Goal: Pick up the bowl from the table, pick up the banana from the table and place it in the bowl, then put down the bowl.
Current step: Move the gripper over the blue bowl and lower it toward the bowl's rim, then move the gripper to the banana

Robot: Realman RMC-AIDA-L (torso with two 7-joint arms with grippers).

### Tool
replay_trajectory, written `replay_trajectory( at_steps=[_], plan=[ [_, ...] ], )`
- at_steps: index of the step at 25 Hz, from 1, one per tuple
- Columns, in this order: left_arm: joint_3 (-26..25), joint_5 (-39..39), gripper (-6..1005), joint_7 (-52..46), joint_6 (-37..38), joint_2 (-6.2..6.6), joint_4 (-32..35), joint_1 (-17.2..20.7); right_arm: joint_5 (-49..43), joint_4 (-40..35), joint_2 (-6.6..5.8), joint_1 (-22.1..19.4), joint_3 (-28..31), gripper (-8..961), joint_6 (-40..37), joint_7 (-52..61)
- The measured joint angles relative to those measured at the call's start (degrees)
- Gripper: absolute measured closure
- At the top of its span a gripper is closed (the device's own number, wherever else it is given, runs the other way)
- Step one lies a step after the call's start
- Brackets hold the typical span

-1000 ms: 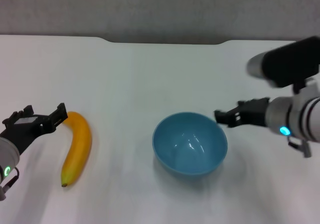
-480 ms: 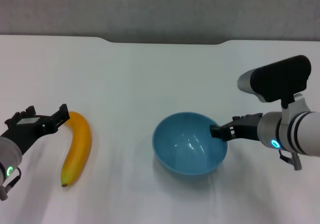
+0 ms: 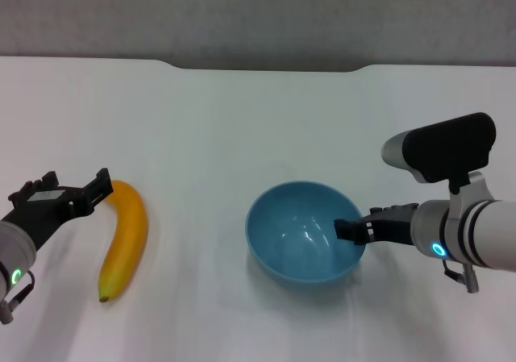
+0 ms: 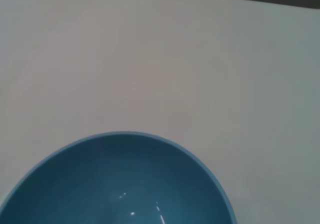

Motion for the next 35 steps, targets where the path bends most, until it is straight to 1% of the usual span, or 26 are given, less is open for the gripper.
replay_trajectory(
  at_steps=[11, 14, 21, 25, 30, 35],
  plan=[
    [0.0, 0.0, 137, 0.0, -0.1, -0.06, 0.0, 0.0, 0.0, 1.5, 0.00, -0.4, -0.9, 296, -2.3, -0.1],
    [0.0, 0.0, 137, 0.0, -0.1, -0.08, 0.0, 0.0, 0.0, 1.5, -0.04, -0.5, -1.2, 526, -2.6, -0.3],
    [0.0, 0.4, 137, 0.0, -0.1, -0.09, 0.1, 0.1, 0.0, 1.2, -0.18, -2.3, -1.1, 681, -4.3, -1.1],
    [0.0, 0.4, 136, 0.0, -0.1, -0.09, 0.5, 0.1, 0.1, 1.1, -0.18, -2.5, -1.0, 770, -4.4, -1.3],
    [0.1, 0.4, 137, 0.0, 0.0, -0.09, 0.6, 0.1, 0.2, 0.9, -0.11, -2.9, -1.0, 909, -4.9, -1.3],
    [0.6, 0.4, 138, 0.0, 0.1, -0.09, 0.7, 0.1, -0.3, -1.9, -0.20, -5.1, -0.9, 910, -6.7, -1.3]
  ],
)
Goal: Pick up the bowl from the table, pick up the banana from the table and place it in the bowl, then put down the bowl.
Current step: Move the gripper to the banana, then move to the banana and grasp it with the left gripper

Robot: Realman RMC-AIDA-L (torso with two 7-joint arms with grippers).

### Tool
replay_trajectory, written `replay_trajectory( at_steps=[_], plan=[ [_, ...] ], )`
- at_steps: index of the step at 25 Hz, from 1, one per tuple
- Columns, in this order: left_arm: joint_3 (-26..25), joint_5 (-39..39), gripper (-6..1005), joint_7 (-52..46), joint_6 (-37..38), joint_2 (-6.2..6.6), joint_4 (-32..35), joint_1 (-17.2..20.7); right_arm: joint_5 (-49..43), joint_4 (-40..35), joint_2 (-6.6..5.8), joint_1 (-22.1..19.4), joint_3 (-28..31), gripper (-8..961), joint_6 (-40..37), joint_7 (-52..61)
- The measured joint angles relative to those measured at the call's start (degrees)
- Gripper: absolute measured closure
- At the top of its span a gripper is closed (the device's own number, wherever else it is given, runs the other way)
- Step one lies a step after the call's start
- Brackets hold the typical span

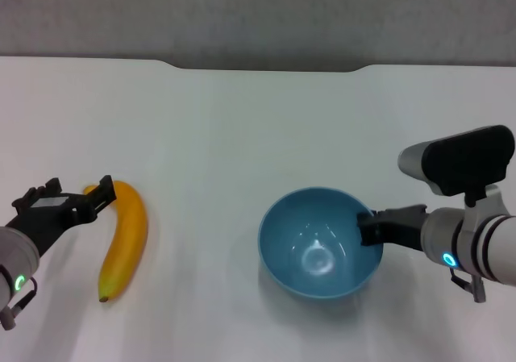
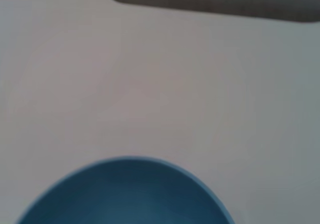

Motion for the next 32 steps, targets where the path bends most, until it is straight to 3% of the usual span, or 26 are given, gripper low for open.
replay_trajectory(
  at_steps=[5, 10, 13, 15, 25, 32],
  plan=[
    [2.0, 0.0, 136, 0.0, 2.4, 0.12, -1.6, -0.1, -0.9, -2.3, -0.06, -1.7, 0.6, 910, -1.5, 0.0],
    [4.1, -0.4, 136, 2.5, 14.7, 0.33, -7.4, -1.6, -1.1, -2.5, -0.14, -1.8, 0.7, 909, -1.5, -0.3],
    [4.7, -2.6, 137, 5.6, 20.8, 0.14, -9.4, -3.7, -1.2, -2.6, -0.15, -1.6, 0.8, 909, -1.5, -0.5],
    [4.7, -8.5, 137, 10.7, 25.5, 0.07, -9.4, -7.4, -1.2, -2.6, -0.15, -1.5, 0.8, 909, -1.5, -0.6],
    [2.8, -17.4, 138, 16.3, 28.8, -0.10, -1.6, -15.9, -1.2, -4.0, -0.08, -1.6, 0.5, 908, -1.5, -1.4],
    [1.9, -17.6, 137, 16.2, 27.7, -0.39, 2.6, -18.4, -1.2, -4.8, -0.10, -1.8, 0.1, 907, -1.7, -1.5]
  ],
)
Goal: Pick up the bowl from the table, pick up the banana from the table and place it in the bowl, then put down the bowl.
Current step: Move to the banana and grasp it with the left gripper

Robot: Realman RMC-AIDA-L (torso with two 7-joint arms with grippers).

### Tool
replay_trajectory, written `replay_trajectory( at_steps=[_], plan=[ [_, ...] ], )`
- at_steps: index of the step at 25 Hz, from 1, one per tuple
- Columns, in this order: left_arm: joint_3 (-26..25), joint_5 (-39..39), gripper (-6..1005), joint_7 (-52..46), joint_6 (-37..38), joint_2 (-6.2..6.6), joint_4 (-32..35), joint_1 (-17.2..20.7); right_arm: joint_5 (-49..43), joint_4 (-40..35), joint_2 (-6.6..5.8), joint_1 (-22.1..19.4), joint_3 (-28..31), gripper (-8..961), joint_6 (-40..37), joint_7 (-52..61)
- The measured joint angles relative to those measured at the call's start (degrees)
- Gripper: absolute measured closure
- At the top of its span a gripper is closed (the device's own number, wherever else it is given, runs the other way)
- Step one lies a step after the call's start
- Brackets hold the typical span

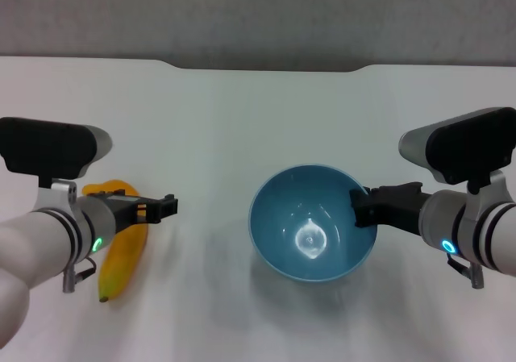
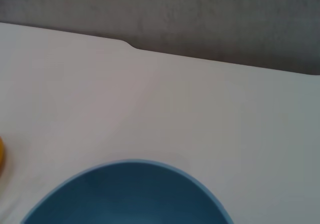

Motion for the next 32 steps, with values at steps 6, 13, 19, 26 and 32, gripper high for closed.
replay_trajectory(
  at_steps=[6, 13, 19, 26, 32],
  plan=[
    [-2.0, 0.1, 149, -0.4, -1.5, -0.14, 5.5, -2.4, 0.0, -0.3, 0.02, -0.1, -0.2, 906, -0.2, 0.0],
    [-2.2, 0.0, 178, -0.7, -2.8, -0.23, 8.9, -3.3, 0.0, -0.6, 0.03, -0.2, -0.2, 906, -0.3, -0.6],
    [-2.3, 0.0, 203, -1.0, -3.4, -0.23, 10.4, -3.6, 0.0, -0.6, 0.03, -0.2, -0.2, 905, -0.3, -0.6],
    [-2.4, 0.0, 233, -1.5, -4.1, -0.22, 12.9, -4.2, 0.0, -0.8, 0.03, -0.2, -0.3, 904, -0.3, -0.7],
    [-2.4, 0.0, 258, -2.0, -4.3, -0.22, 13.2, -4.3, 0.0, -1.2, 0.04, -0.3, -0.4, 904, -0.3, -0.8]
  ],
)
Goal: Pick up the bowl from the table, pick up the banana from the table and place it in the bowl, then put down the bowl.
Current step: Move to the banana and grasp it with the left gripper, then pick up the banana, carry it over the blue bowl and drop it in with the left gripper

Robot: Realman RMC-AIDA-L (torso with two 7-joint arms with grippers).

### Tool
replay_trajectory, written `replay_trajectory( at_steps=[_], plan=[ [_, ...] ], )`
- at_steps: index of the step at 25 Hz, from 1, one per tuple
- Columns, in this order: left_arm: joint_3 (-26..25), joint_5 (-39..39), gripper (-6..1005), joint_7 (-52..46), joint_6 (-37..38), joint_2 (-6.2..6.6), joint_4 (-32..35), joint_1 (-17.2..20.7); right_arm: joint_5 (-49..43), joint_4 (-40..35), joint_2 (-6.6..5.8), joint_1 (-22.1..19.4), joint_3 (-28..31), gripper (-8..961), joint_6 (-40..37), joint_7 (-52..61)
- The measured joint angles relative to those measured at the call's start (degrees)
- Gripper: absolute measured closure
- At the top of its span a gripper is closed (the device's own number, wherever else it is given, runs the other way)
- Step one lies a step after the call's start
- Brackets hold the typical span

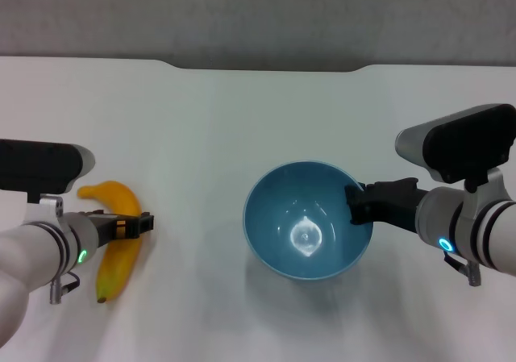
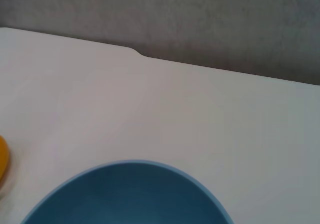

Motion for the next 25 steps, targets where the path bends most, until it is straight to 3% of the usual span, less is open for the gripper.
replay_trajectory(
  at_steps=[9, 14, 21, 25],
  plan=[
    [0.1, 0.0, 296, -0.1, -0.2, 0.00, -0.1, 0.2, 0.0, 0.0, 0.07, -0.1, 0.0, 903, -0.1, -0.5],
    [0.5, 0.0, 487, 0.3, 0.1, 0.15, -3.4, 1.7, 0.0, 0.2, 0.05, -0.8, 0.2, 902, -0.5, -0.6],
    [0.7, 0.7, 488, 5.5, -0.1, 0.36, -24.4, 14.4, 0.0, 0.8, 0.01, -1.3, 0.4, 901, -1.6, -0.6],
    [2.1, 0.6, 488, 6.1, -6.3, 0.33, -32.1, 21.0, 0.3, 1.5, 0.00, -1.3, 0.5, 901, -2.4, -0.6]
  ],
)
